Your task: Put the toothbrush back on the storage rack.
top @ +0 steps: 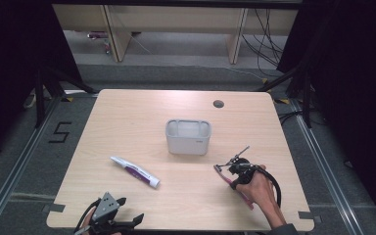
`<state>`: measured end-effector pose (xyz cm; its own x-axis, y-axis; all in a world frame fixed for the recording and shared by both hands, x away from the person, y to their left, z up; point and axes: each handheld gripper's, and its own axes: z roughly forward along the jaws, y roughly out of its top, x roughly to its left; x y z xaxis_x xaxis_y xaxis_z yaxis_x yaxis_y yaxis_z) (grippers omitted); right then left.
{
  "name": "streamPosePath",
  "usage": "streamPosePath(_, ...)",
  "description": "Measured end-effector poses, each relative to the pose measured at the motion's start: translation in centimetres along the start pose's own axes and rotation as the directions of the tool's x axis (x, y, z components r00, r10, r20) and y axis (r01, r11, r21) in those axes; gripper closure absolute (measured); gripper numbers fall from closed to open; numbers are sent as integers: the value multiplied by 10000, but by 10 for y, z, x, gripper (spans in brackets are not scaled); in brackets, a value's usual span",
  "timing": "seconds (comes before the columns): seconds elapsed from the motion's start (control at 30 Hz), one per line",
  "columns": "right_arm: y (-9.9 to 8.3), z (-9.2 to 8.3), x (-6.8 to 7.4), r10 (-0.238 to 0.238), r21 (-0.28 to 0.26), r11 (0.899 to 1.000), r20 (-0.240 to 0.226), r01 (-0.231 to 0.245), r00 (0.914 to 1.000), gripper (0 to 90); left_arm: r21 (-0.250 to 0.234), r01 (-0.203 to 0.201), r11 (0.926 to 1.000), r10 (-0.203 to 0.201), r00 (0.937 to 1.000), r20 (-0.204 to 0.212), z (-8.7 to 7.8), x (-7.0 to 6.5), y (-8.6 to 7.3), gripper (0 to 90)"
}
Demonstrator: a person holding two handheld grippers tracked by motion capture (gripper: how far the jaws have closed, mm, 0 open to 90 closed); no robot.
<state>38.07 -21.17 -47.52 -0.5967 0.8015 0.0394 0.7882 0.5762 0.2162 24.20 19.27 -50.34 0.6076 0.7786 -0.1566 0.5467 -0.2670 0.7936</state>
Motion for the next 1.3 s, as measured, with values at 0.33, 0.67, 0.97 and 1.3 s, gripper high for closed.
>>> streamPosePath(0.33, 7, 0, -1, -700, 560, 9960, -51, 701, 9975, 810, 11, -20, 10000, 20, 10000, -3, 0, 0, 0, 161)
streamPosePath(0.67, 16, 1, 2, -931, 1330, 9868, -36, 927, 9957, 816, -48, -20, 10000, 20, 10000, 5, 0, 0, 0, 161)
streamPosePath(0.97, 22, 2, 4, -1325, 1897, 9738, 269, 1251, 9908, 824, -133, -2, 9999, 2, 10000, 29, 0, 0, 0, 161)
streamPosePath(1.3, 19, -25, -7, -1300, 637, 9895, 40, 1295, 9915, 827, 55, -123, 9999, 124, 9999, -82, -1, 1, 0, 161)
